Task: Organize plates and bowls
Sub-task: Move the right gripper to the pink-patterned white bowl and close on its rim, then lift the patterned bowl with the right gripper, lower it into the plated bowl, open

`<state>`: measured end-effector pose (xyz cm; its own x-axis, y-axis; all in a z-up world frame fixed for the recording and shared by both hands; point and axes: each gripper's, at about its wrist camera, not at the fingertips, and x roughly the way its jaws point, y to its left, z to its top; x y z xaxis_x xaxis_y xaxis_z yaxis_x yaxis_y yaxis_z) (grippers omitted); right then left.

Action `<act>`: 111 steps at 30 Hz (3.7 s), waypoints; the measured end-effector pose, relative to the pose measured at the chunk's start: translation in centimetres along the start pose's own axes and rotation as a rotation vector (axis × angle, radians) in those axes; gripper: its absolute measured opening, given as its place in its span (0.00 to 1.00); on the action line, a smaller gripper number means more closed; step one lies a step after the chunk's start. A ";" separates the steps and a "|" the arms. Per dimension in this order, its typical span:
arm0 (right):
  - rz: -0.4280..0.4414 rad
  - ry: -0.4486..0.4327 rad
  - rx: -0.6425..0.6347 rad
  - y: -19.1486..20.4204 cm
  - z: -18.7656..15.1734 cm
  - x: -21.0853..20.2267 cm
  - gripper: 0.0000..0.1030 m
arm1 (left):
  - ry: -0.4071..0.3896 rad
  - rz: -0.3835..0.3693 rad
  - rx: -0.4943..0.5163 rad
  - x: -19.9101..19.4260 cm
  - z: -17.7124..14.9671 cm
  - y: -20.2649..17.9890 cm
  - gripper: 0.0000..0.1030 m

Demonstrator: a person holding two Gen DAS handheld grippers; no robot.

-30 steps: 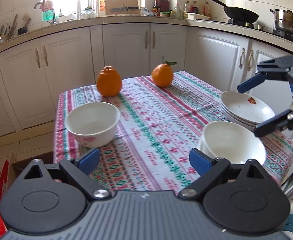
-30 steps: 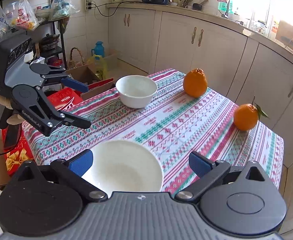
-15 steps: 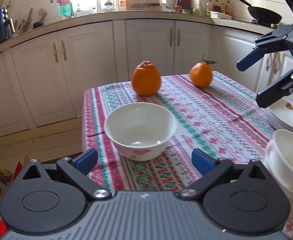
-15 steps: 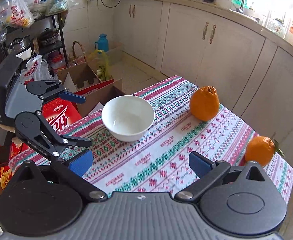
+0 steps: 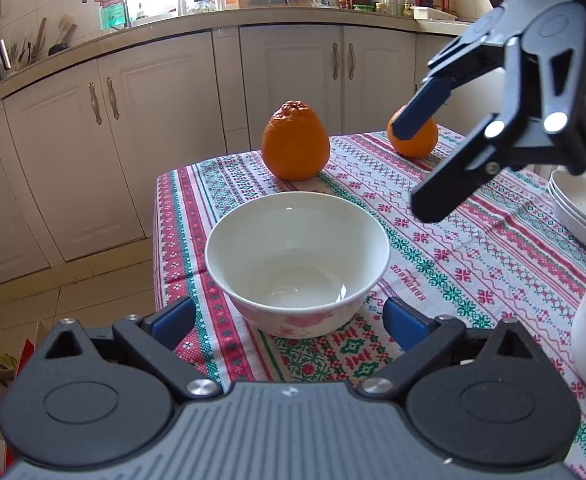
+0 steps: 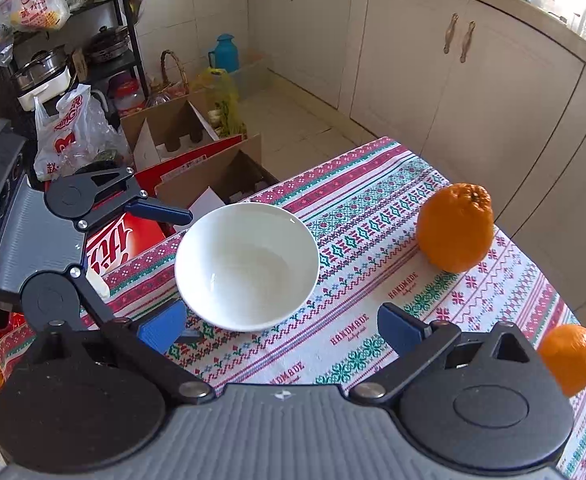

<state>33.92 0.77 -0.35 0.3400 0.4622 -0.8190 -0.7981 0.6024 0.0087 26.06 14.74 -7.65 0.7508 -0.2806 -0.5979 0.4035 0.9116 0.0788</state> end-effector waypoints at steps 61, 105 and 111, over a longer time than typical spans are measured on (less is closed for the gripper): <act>0.165 -0.046 0.107 -0.3 -3.0 -4.1 0.59 | -0.020 -0.081 0.051 -5.9 3.2 -6.9 0.85; 0.113 -0.078 0.188 2.7 -17.2 -13.5 0.60 | 0.045 -0.227 0.097 -10.1 1.6 -18.9 0.85; 0.117 -0.074 0.192 2.8 -17.5 -13.0 0.60 | 0.064 -0.226 0.097 -9.7 1.4 -19.0 0.85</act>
<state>18.53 -14.97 0.29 0.2915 0.5784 -0.7618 -0.7276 0.6511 0.2159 11.84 -0.25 -2.26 0.6022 -0.4520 -0.6581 0.6084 0.7935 0.0118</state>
